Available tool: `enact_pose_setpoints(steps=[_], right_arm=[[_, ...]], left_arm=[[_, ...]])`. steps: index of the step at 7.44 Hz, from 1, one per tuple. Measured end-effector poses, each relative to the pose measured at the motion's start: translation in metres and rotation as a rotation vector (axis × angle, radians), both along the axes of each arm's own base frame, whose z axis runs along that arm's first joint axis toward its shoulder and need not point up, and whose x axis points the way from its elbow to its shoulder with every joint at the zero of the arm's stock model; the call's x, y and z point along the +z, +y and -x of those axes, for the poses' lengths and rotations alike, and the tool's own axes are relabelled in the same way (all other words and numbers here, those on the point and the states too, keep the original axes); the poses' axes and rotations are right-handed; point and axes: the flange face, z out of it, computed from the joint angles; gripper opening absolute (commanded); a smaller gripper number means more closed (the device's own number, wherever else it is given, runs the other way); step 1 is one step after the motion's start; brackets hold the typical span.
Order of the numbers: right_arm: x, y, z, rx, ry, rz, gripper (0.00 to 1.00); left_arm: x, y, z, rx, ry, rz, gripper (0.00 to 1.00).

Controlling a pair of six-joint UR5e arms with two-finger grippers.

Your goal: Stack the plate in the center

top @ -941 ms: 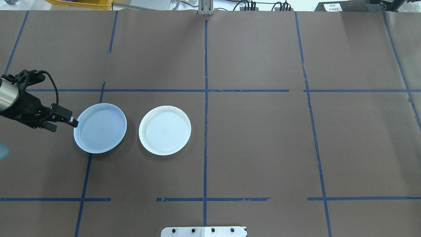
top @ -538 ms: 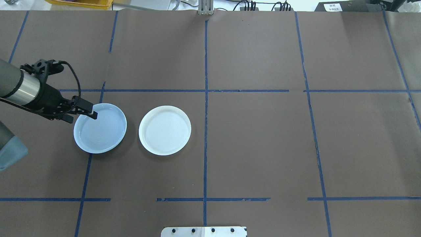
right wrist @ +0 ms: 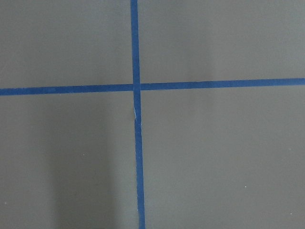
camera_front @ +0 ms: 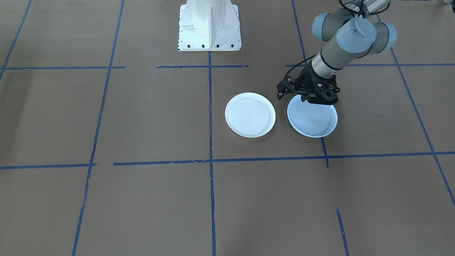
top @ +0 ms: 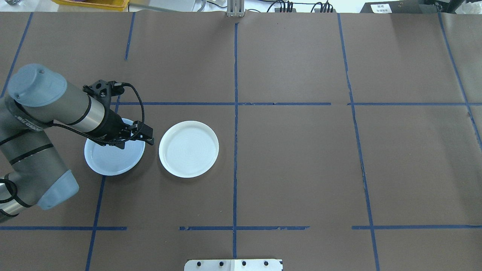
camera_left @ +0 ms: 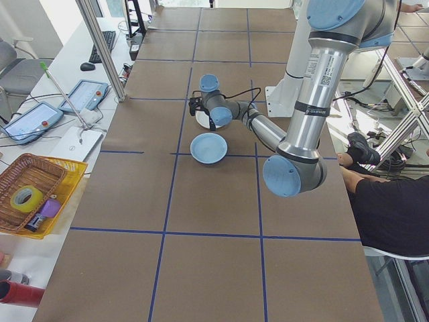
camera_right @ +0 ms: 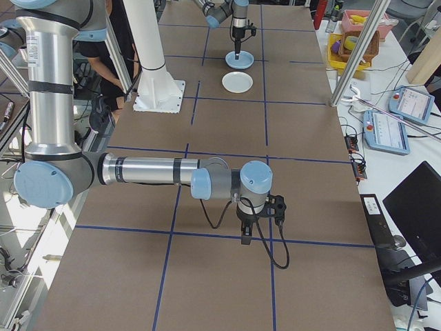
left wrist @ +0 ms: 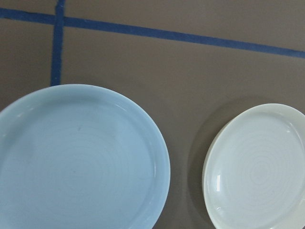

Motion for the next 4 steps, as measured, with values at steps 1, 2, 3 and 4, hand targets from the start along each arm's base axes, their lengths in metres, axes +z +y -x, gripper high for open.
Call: enact_pose_setpoints(steps=[1, 2, 3, 4], right_arm=[[0.000, 0.000, 0.000, 0.000, 0.000, 0.000, 1.00], [0.000, 0.000, 0.000, 0.000, -0.001, 0.000, 1.00], [0.000, 0.000, 0.000, 0.000, -0.001, 0.000, 1.00], [0.000, 0.000, 0.000, 0.000, -0.001, 0.000, 1.00]], left_arm=[[-0.002, 0.001, -0.019, 0.007, -0.007, 0.006, 0.82], [-0.002, 0.003, -0.036, 0.016, -0.016, 0.009, 0.74], [0.000, 0.005, -0.048, 0.025, -0.024, 0.012, 0.68], [0.003, 0.005, -0.056, 0.031, -0.029, 0.015, 0.63]])
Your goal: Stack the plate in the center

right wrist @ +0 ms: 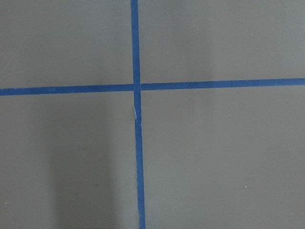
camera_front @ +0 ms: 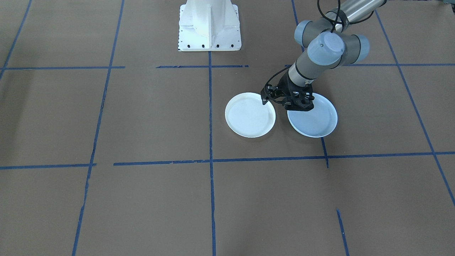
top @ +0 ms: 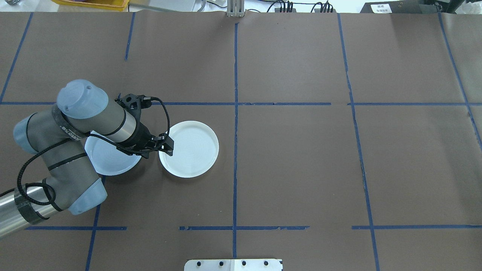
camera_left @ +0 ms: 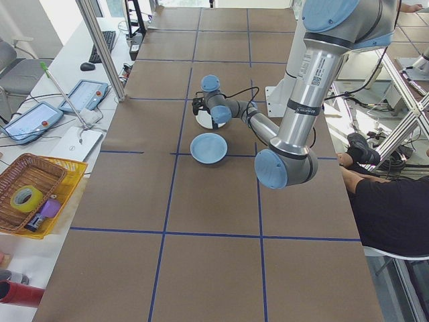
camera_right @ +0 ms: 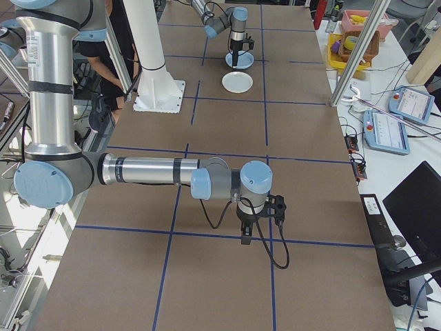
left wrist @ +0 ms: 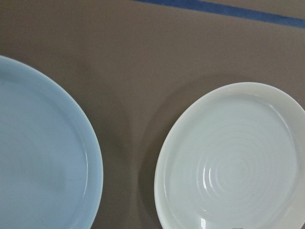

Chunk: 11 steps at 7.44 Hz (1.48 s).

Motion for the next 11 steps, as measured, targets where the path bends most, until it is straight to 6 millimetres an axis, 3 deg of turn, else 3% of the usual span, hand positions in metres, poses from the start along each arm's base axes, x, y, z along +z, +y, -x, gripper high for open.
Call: enact_pose_setpoints(steps=[4, 5, 6, 7, 8, 9, 11], right_arm=[[0.000, 0.000, 0.000, 0.000, 0.001, 0.000, 1.00], [0.000, 0.000, 0.000, 0.000, 0.001, 0.000, 1.00], [0.000, 0.000, 0.000, 0.000, 0.000, 0.000, 1.00], [0.000, 0.000, 0.000, 0.000, 0.000, 0.000, 1.00], [0.000, 0.000, 0.000, 0.000, 0.000, 0.000, 1.00], [0.000, 0.000, 0.000, 0.000, 0.000, 0.000, 1.00], [0.000, 0.000, 0.000, 0.001, 0.000, -0.001, 1.00]], left_arm=[[0.005, -0.009, -0.018, 0.005, -0.016, 0.010, 0.62], [0.007, -0.011, -0.021, 0.005, -0.020, 0.013, 0.57], [0.008, -0.012, -0.022, 0.006, -0.024, 0.014, 0.51], [0.009, -0.012, -0.023, 0.006, -0.026, 0.015, 0.35], [0.010, -0.013, -0.023, 0.006, -0.026, 0.016, 0.12], [0.011, -0.013, -0.023, 0.006, -0.027, 0.016, 0.00], [0.012, -0.014, -0.022, 0.005, -0.028, 0.015, 0.00]])
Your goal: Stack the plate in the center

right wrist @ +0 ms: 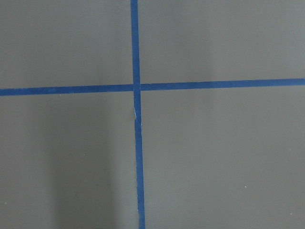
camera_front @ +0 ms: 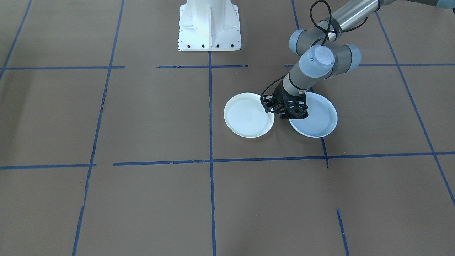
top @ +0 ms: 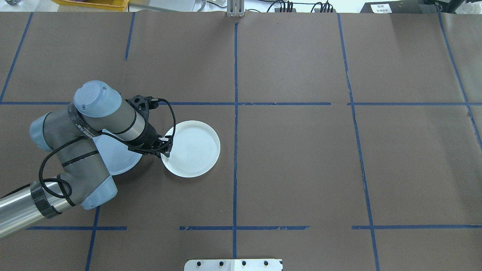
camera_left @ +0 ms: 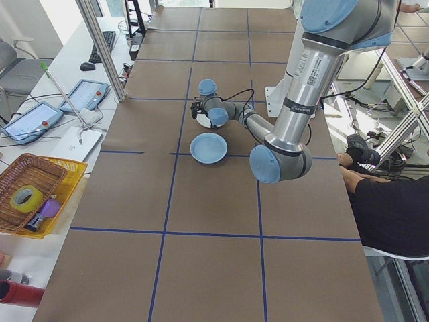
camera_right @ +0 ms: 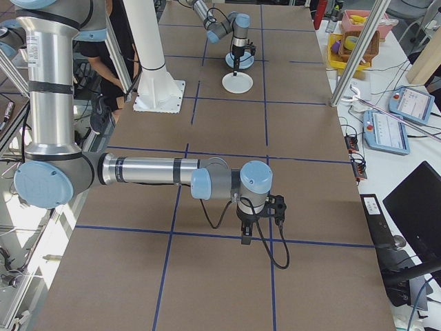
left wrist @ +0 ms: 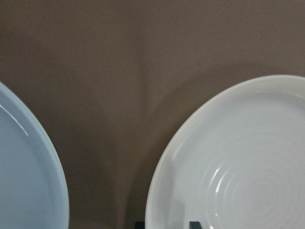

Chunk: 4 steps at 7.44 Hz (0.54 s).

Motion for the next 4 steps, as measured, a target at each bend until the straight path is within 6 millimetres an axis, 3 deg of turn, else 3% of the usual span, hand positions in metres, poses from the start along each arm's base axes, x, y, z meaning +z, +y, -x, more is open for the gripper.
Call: enact_pose_setpoints(steps=[4], right_arm=[[0.000, 0.000, 0.000, 0.000, 0.000, 0.000, 1.00]], left_arm=[[-0.008, -0.011, 0.018, -0.025, 0.013, -0.001, 0.00]])
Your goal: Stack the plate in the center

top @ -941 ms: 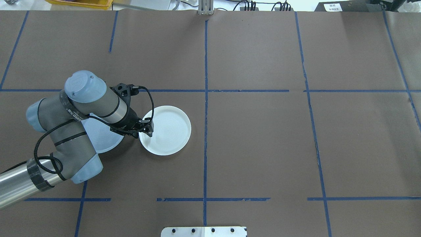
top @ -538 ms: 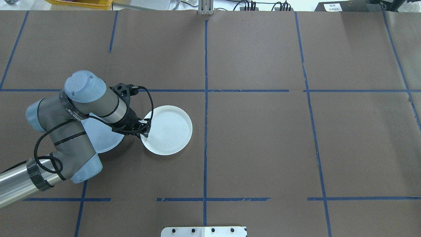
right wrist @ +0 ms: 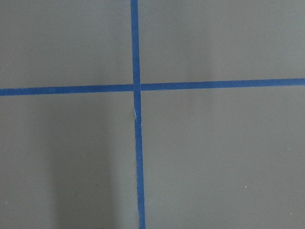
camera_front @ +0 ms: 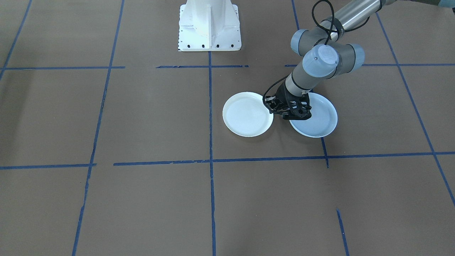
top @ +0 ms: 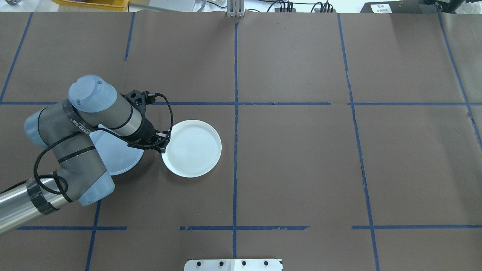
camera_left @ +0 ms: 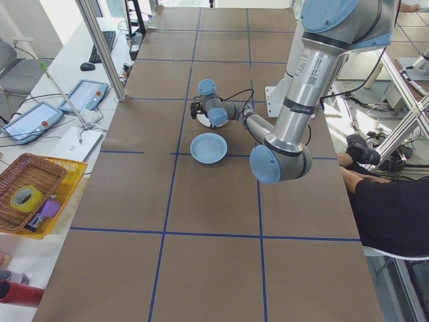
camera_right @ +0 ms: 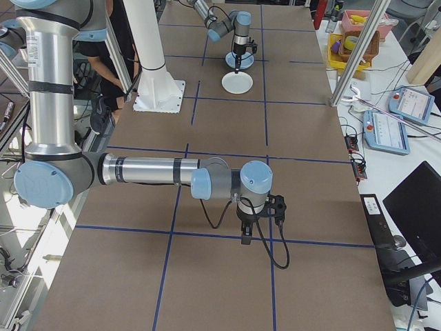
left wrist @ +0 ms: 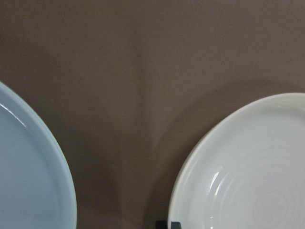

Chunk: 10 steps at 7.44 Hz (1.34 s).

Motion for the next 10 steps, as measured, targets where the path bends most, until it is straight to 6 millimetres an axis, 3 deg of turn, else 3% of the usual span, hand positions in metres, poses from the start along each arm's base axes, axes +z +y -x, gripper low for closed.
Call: enact_pose_setpoints(steps=[2, 4, 5, 10], right_arm=[[0.000, 0.000, 0.000, 0.000, 0.000, 0.001, 1.00], [0.000, 0.000, 0.000, 0.000, 0.000, 0.000, 1.00], [0.000, 0.000, 0.000, 0.000, 0.000, 0.000, 1.00], [0.000, 0.000, 0.000, 0.000, 0.000, -0.001, 1.00]], left_arm=[[-0.025, -0.011, 0.044, -0.011, 0.041, 0.016, 0.00], [-0.040, -0.009, 0.082, -0.016, 0.066, 0.025, 0.00], [-0.032, -0.010, 0.094, -0.012, 0.058, 0.009, 0.00], [0.074, -0.028, 0.171, 0.040, -0.052, -0.120, 0.00]])
